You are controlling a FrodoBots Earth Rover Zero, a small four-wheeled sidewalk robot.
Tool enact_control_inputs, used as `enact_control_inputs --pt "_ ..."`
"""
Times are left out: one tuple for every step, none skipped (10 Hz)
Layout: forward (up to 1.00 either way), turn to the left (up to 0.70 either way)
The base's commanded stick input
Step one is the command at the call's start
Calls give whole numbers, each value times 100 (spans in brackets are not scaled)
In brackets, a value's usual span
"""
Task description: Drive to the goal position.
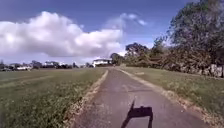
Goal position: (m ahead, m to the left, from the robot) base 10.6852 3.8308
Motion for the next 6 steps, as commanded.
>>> enact_control_inputs --pt "70 11" --pt "70 13" --pt "70 12" --pt "70 8" --pt "70 0" --pt "70 0"
